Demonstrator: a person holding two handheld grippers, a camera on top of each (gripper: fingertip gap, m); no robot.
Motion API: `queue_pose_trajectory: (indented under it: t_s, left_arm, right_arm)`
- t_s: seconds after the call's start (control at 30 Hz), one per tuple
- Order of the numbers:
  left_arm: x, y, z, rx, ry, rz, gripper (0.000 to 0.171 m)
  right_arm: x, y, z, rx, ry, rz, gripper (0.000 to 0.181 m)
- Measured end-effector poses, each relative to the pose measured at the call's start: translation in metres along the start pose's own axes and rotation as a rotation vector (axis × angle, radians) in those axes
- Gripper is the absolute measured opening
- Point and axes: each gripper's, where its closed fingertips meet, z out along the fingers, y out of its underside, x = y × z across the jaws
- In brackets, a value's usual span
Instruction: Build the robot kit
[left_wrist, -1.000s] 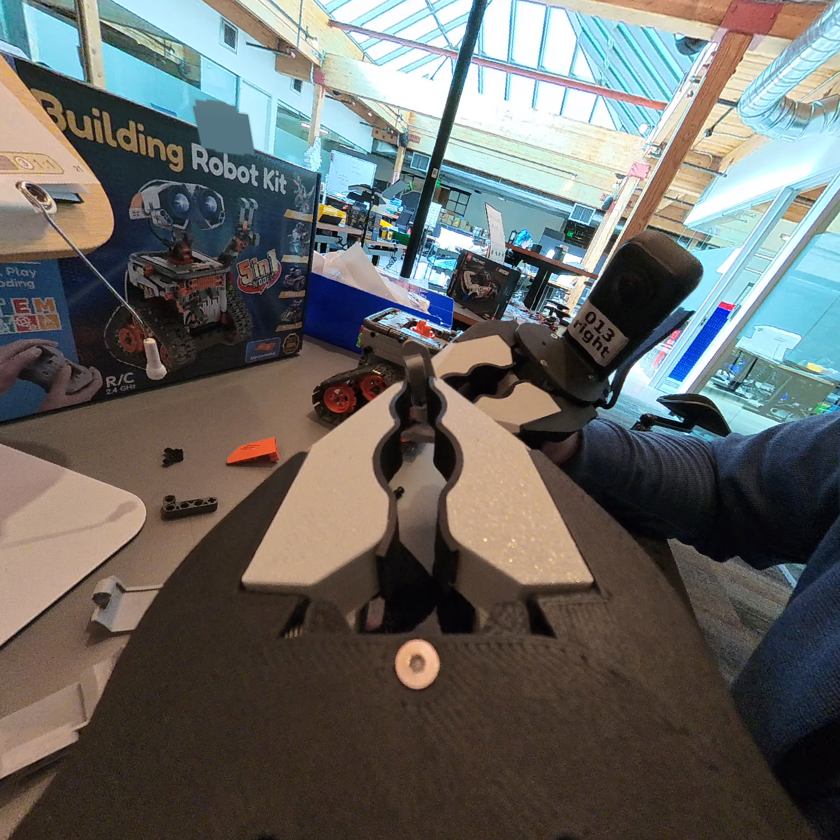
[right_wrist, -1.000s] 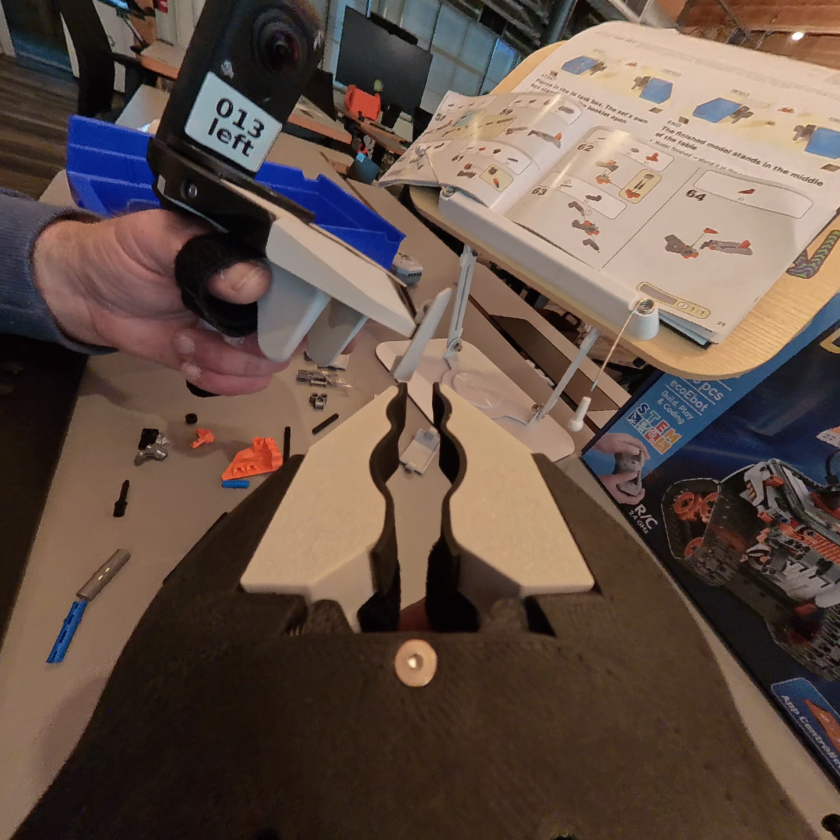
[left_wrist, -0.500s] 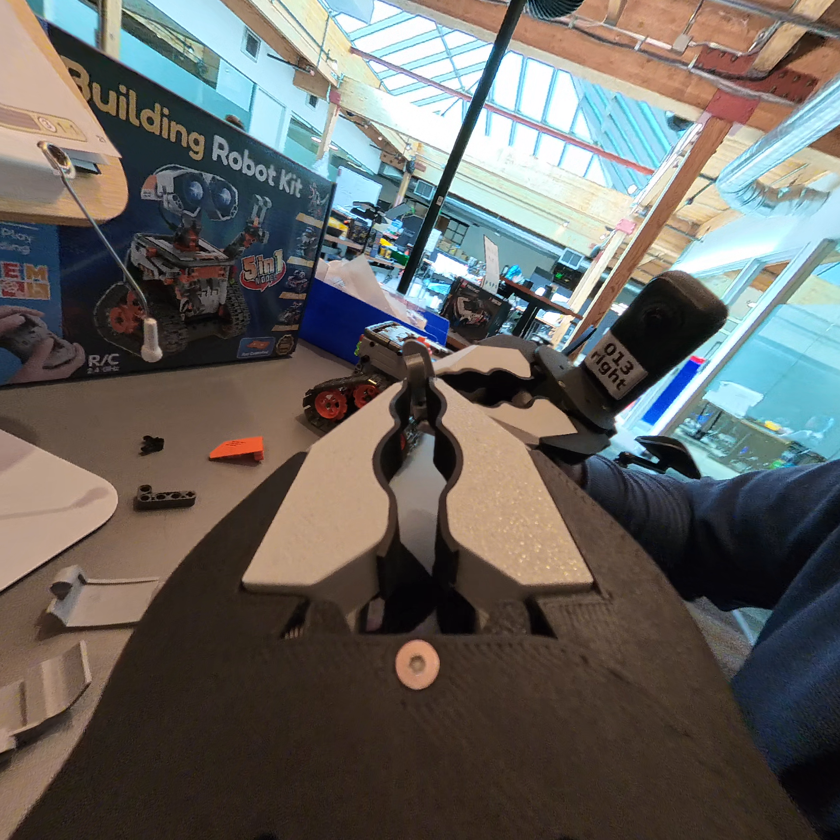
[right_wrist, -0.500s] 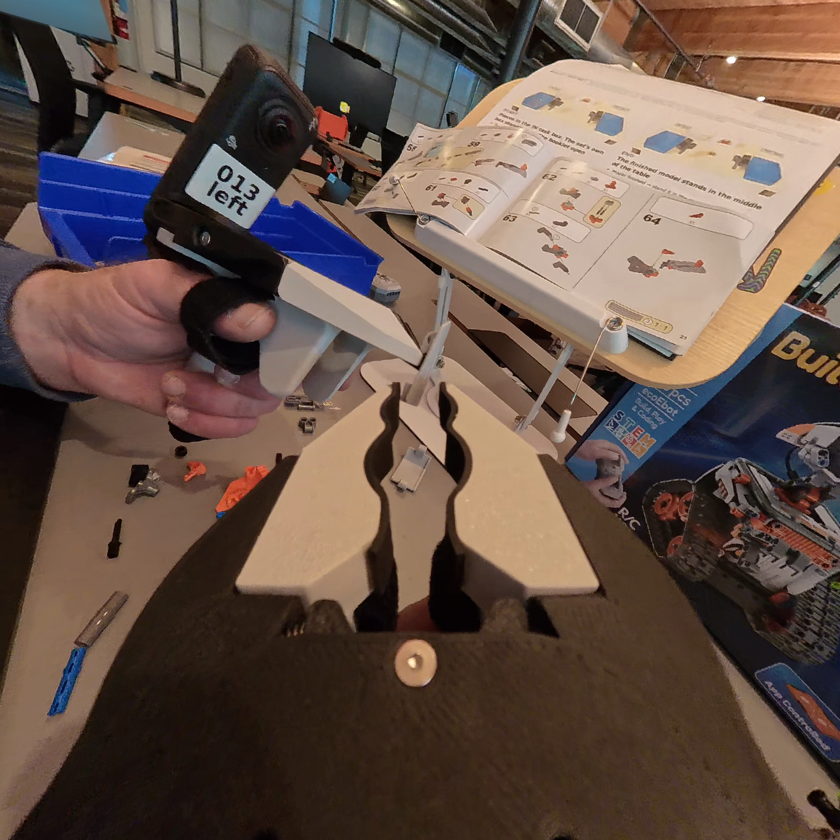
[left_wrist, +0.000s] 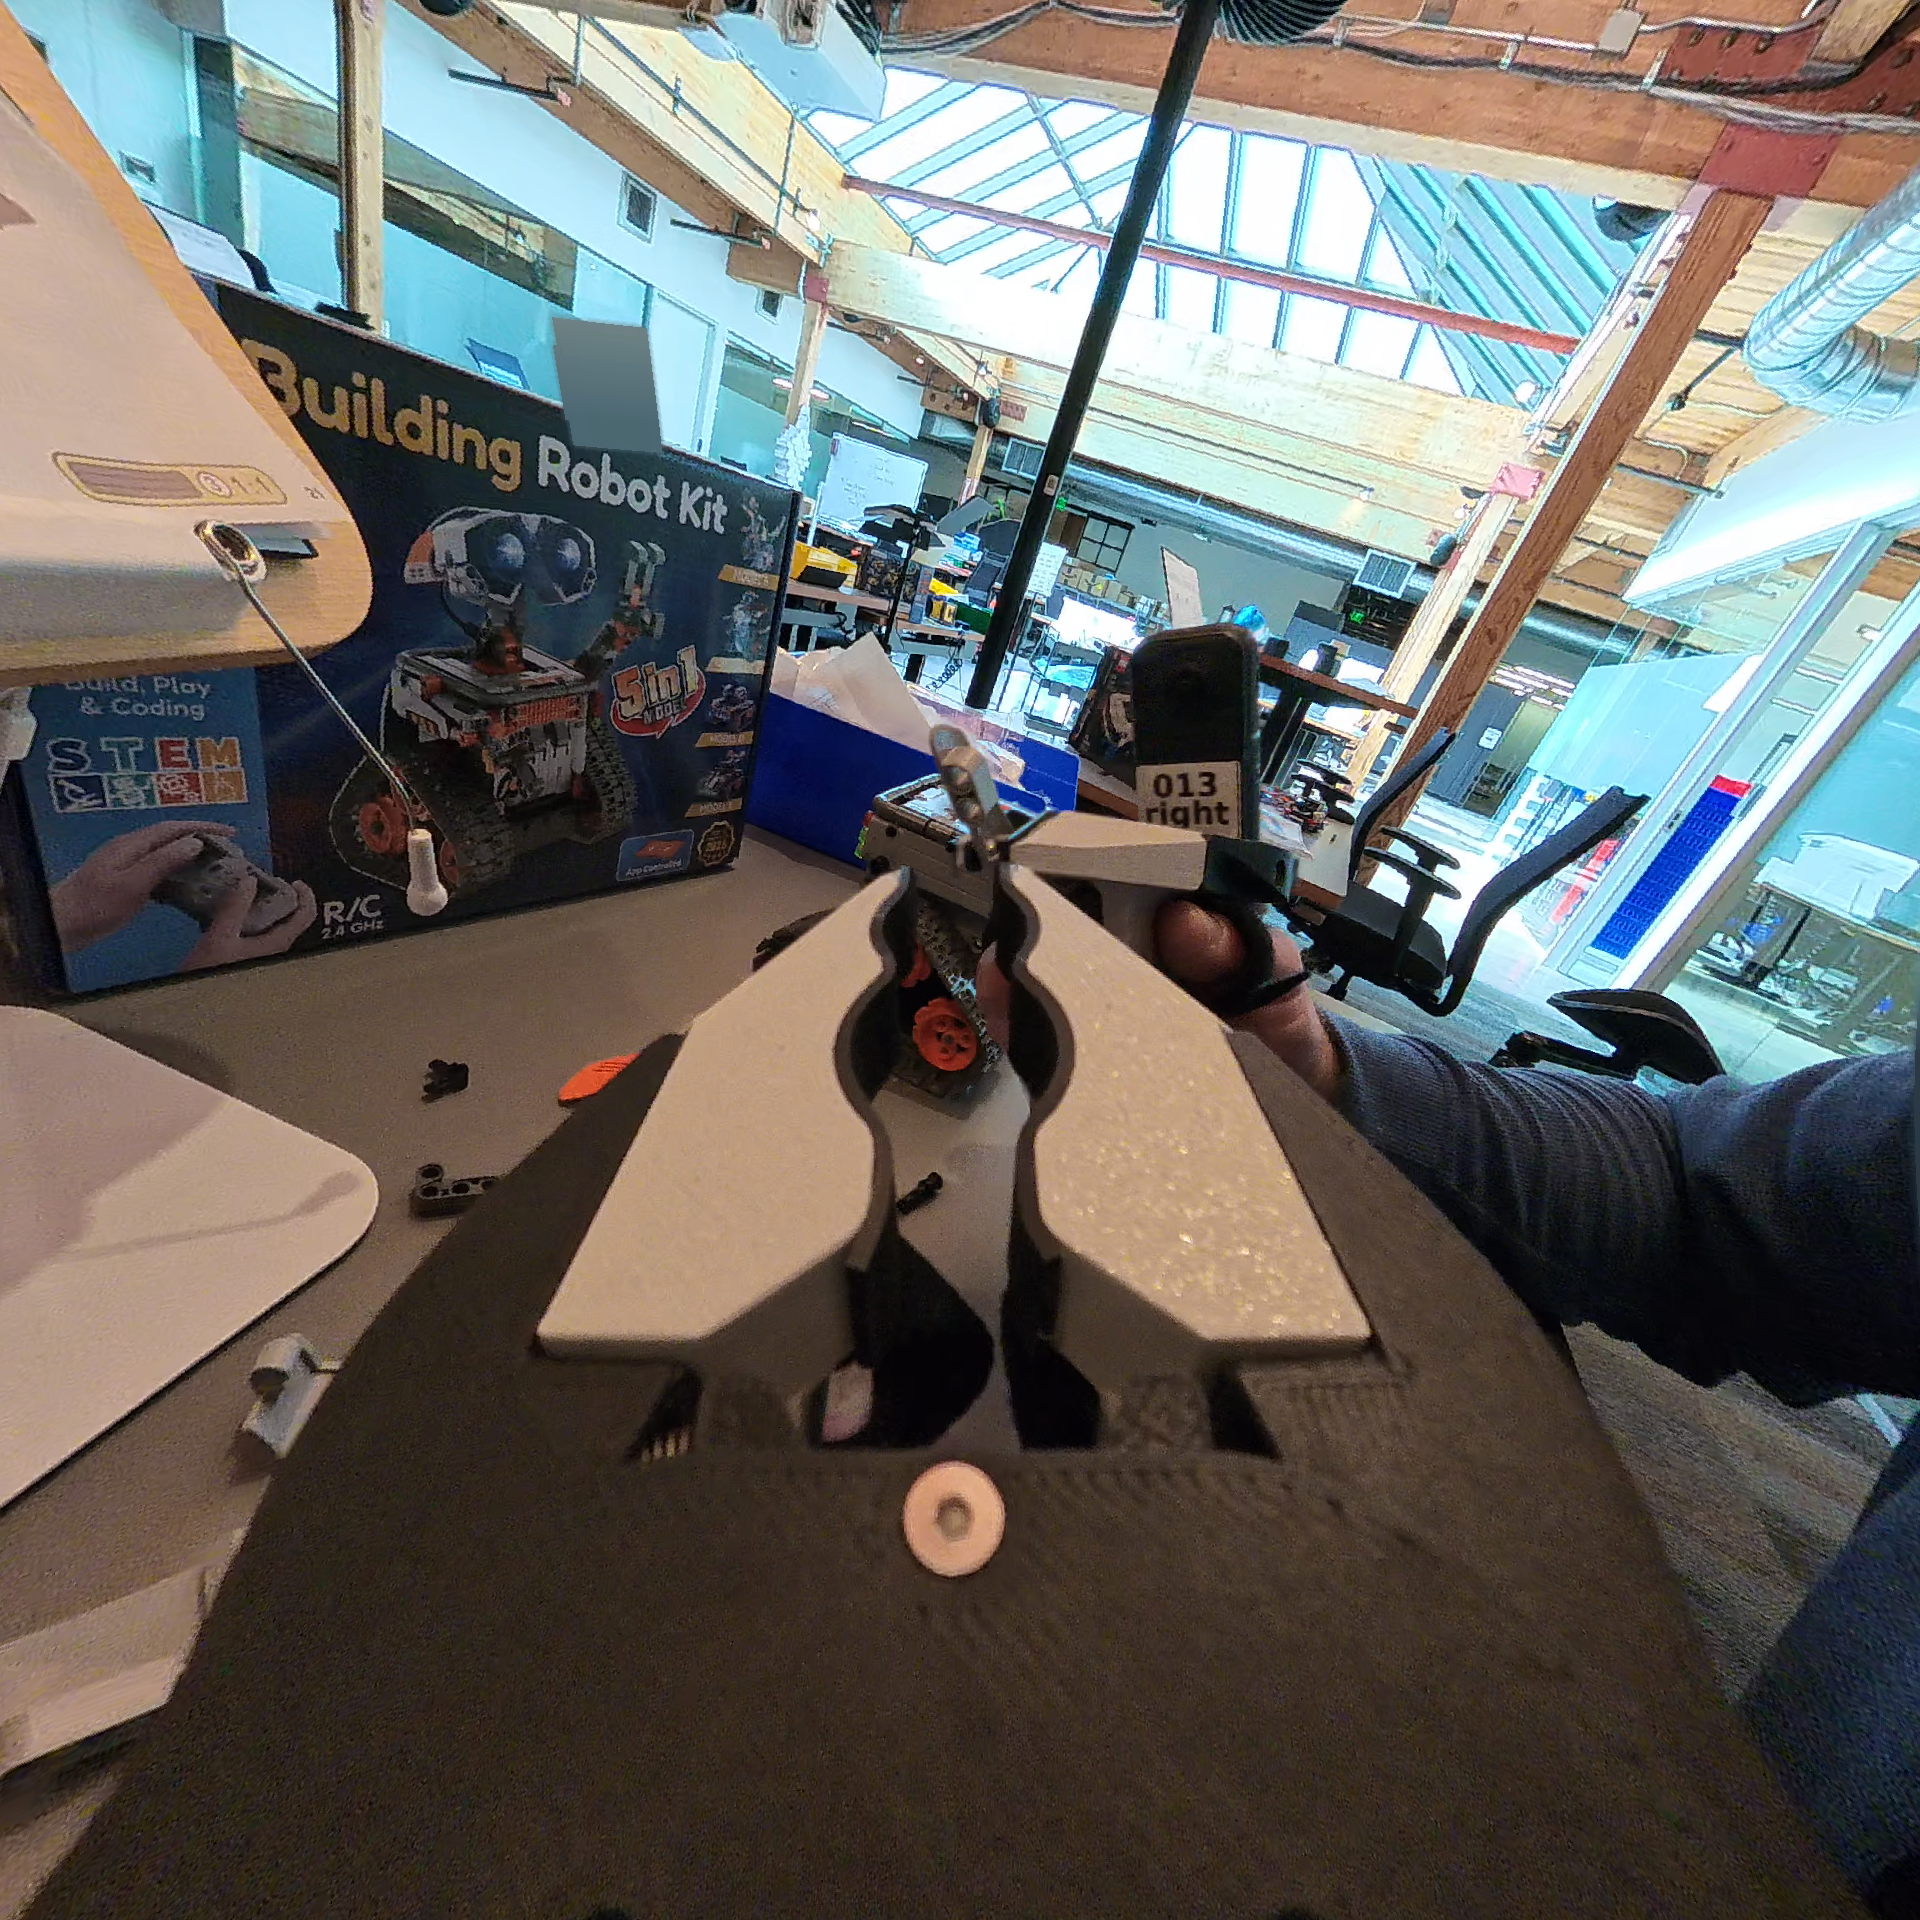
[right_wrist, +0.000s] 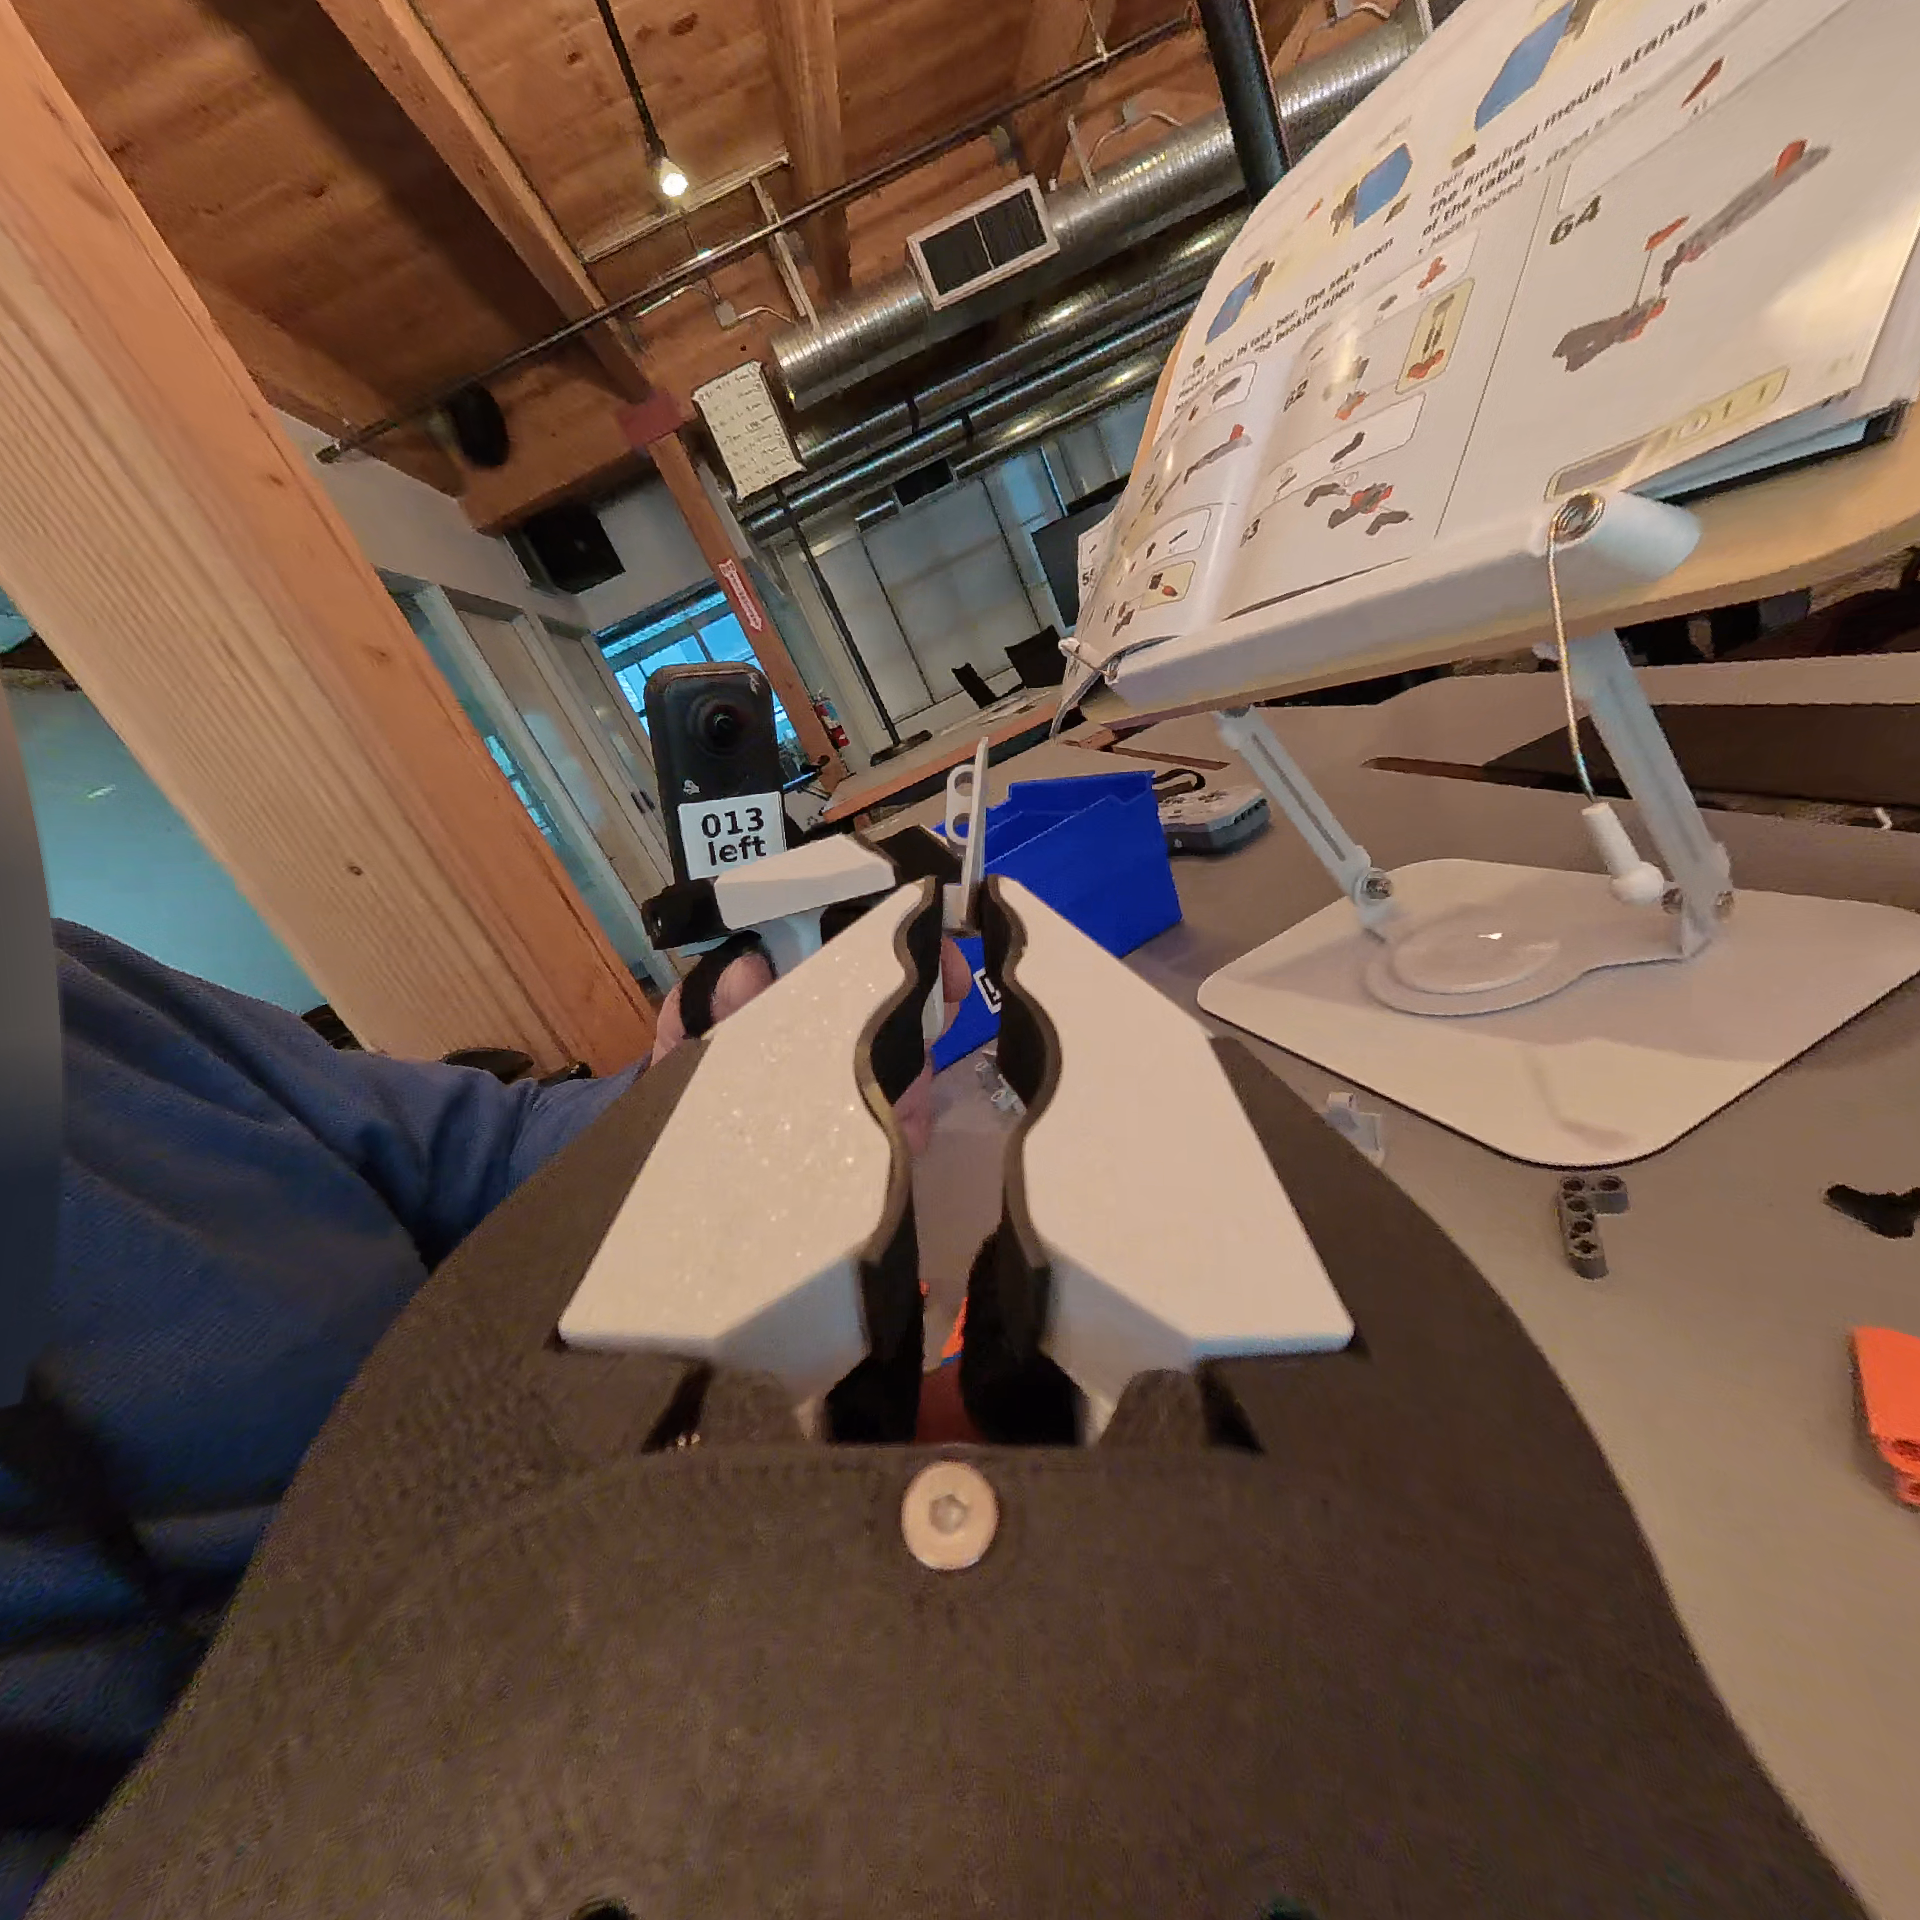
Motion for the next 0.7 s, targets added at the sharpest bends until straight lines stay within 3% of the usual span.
queue_pose_trajectory:
  t_s: [0.23,0.33,0.5,0.63,0.7]
  left_arm:
    - [0.0,0.0,0.0,-0.003,-0.007,0.025,0.014]
    - [0.0,0.0,-0.002,-0.022,-0.046,0.099,0.015]
    - [0.011,0.002,-0.003,-0.056,-0.094,0.288,0.013]
    - [0.022,0.01,0.0,-0.1,-0.093,0.431,0.012]
    - [0.027,0.014,0.002,-0.117,-0.089,0.477,0.012]
  right_arm:
    - [0.0,0.006,0.001,-0.05,0.006,-0.024,0.004]
    - [0.015,0.025,-0.003,-0.236,0.121,-0.193,0.004]
    - [0.043,0.073,-0.021,-0.684,0.298,-0.698,0.004]
    - [0.056,0.098,-0.036,-0.902,0.327,-0.89,0.004]
    - [0.059,0.106,-0.042,-0.956,0.311,-0.895,0.004]
